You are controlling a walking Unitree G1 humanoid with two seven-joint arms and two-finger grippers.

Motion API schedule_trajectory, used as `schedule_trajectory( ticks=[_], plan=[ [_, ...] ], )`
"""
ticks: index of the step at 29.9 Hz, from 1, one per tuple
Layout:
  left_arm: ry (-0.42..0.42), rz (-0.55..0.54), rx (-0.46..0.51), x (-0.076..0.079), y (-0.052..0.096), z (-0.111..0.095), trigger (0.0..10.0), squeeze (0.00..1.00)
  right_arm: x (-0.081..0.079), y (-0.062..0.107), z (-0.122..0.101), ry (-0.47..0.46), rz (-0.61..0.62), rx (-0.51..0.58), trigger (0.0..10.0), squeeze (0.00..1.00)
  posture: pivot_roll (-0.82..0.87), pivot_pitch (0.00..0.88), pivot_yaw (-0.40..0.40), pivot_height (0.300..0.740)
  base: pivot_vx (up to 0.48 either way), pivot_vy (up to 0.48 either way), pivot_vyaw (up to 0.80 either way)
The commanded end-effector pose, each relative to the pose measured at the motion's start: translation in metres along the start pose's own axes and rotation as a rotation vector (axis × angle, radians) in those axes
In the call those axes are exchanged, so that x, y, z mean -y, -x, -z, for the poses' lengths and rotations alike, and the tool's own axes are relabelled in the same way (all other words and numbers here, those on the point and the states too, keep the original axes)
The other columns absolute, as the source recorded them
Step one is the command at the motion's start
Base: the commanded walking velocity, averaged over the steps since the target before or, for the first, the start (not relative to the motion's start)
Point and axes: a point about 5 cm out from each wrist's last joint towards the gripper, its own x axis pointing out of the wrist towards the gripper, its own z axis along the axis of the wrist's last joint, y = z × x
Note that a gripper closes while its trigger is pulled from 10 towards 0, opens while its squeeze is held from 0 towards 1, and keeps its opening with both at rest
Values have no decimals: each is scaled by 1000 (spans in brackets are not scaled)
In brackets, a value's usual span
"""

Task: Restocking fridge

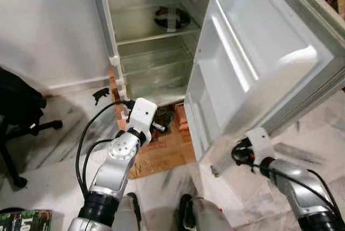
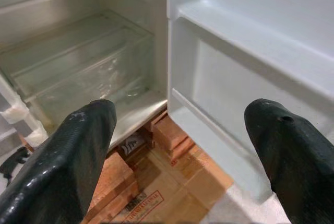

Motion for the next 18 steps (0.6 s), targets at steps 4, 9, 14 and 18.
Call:
schedule_trajectory(
  ticks=[4, 9, 14, 18],
  plan=[
    [-15, -9, -7, -1, 1, -1, 10000, 0, 49, 18, -40, -45, 273, 215, 10000, 0, 7, 148, -80, 740, 0, 0, 0],
    [-20, -8, -8, -1, 1, -2, 10000, 0, 30, 17, -38, -66, 200, 238, 10000, 0, 10, 146, -79, 740, 0, 0, 0],
    [-21, -3, -8, -2, 2, -2, 10000, 0, 7, 13, -33, -102, 82, 242, 10000, 0, 19, 141, -80, 740, 0, 0, 0],
    [-26, -16, -19, -6, 7, 2, 10000, 0, -13, 12, -31, -120, -8, 258, 10000, 0, 26, 139, -80, 740, 0, 0, 0]
  ],
)
